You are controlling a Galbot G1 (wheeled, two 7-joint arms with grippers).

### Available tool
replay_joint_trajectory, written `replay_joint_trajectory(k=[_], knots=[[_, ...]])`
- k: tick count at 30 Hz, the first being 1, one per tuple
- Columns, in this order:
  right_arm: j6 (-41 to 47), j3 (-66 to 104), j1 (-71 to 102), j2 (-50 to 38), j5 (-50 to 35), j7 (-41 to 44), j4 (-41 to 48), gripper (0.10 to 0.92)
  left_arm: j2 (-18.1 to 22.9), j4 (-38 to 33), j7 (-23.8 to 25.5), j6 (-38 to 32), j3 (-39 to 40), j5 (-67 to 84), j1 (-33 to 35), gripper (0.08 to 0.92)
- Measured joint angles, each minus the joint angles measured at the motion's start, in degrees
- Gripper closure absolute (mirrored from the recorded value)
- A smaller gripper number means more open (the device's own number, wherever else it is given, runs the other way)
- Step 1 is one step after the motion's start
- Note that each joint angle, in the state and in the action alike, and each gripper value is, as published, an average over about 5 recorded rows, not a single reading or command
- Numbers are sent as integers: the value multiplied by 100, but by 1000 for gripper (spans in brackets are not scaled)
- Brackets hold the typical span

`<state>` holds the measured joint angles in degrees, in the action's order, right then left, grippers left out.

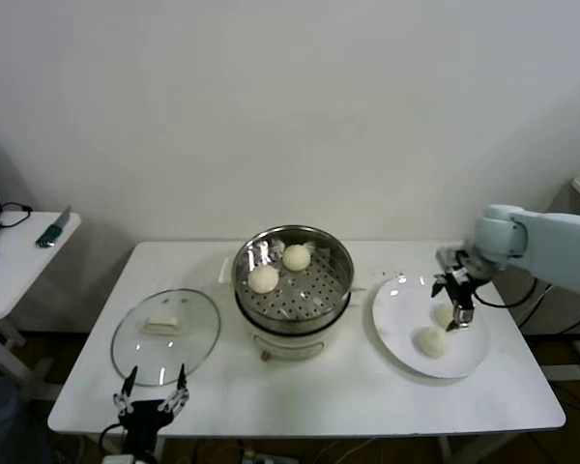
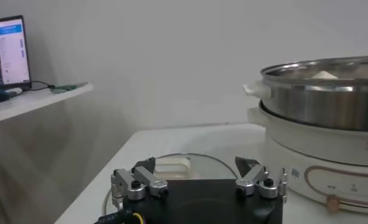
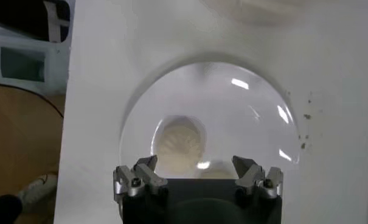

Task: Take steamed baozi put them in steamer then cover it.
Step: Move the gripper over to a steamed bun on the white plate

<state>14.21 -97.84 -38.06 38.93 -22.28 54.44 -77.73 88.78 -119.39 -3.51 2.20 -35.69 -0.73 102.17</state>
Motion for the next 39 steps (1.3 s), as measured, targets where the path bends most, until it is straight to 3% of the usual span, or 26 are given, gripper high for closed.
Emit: replay_joint_trajectory(k=[29,39], knots=[[141,1504,1990,142,920,-207,757,204,17,16,4,-4,-15,-24,24,177],[138,1731,2201,165,985,-228,874,275,29,7,4,-4,0,-26,16,177]])
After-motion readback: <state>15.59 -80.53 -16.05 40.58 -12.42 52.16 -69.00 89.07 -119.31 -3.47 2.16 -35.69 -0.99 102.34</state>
